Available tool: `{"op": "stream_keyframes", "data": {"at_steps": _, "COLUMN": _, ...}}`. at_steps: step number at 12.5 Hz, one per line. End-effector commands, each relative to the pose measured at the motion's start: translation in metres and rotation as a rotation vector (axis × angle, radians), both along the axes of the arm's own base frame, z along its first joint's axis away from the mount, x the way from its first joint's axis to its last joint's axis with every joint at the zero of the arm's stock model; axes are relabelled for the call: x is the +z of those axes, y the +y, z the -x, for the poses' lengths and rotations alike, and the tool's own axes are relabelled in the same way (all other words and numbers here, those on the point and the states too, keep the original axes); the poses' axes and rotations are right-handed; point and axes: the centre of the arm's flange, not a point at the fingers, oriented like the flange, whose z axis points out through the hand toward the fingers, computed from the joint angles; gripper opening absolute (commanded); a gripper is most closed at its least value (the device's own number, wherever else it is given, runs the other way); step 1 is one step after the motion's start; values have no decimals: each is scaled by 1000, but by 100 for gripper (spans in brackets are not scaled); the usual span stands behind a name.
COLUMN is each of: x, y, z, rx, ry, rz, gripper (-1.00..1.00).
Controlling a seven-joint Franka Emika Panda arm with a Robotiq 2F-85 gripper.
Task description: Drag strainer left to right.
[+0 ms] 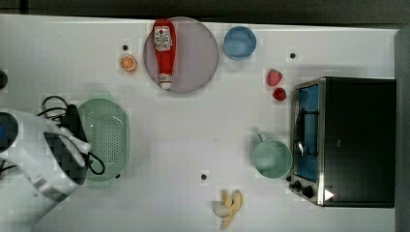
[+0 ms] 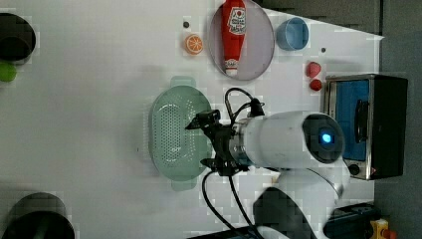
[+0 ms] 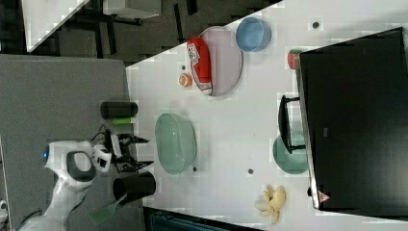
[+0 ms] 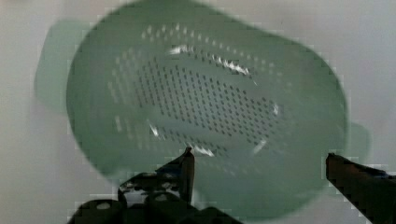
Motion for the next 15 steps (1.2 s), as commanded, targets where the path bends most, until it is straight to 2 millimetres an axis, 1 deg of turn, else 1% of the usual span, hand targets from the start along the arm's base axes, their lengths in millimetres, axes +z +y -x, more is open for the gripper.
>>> {"op": "stream_keyframes", "data": {"at_steps": 1, "x": -45, "y": 0, "z": -9, "rx": -264, "ry": -23, "rz": 14, "gripper": 100}}
{"op": "stream_keyframes", "data": {"at_steps": 3, "x": -75, "y": 0, "z": -11, "rx": -237, "ry": -28, "rz": -3, "gripper": 100}}
{"op": "stream_keyframes", "data": {"at_steps": 5, "x": -97, "y": -2, "z": -14, "rx": -253, "ry": -17, "rz": -28, "gripper": 100}}
{"op": "stream_keyframes", "data": {"at_steps": 6, "x": -106, "y": -7, "z": -15, "rx": -260, "ry": -8, "rz": -21, "gripper": 100}}
{"op": "stream_keyframes", "data": {"at_steps": 8, "x": -122, "y": -24, "z": -21, "rx": -262, "ry": -8, "rz": 14, "gripper": 100}}
{"op": "stream_keyframes", "data": {"at_steps": 12, "x": -139, "y": -46, "z": -25, "rx": -281, "ry": -4, "rz": 45, "gripper": 100}}
{"op": "stream_keyframes", "data": {"at_steps": 15, "x": -140, "y": -63, "z": -31, "rx": -303, "ry": -22, "rz": 51, "gripper": 100}}
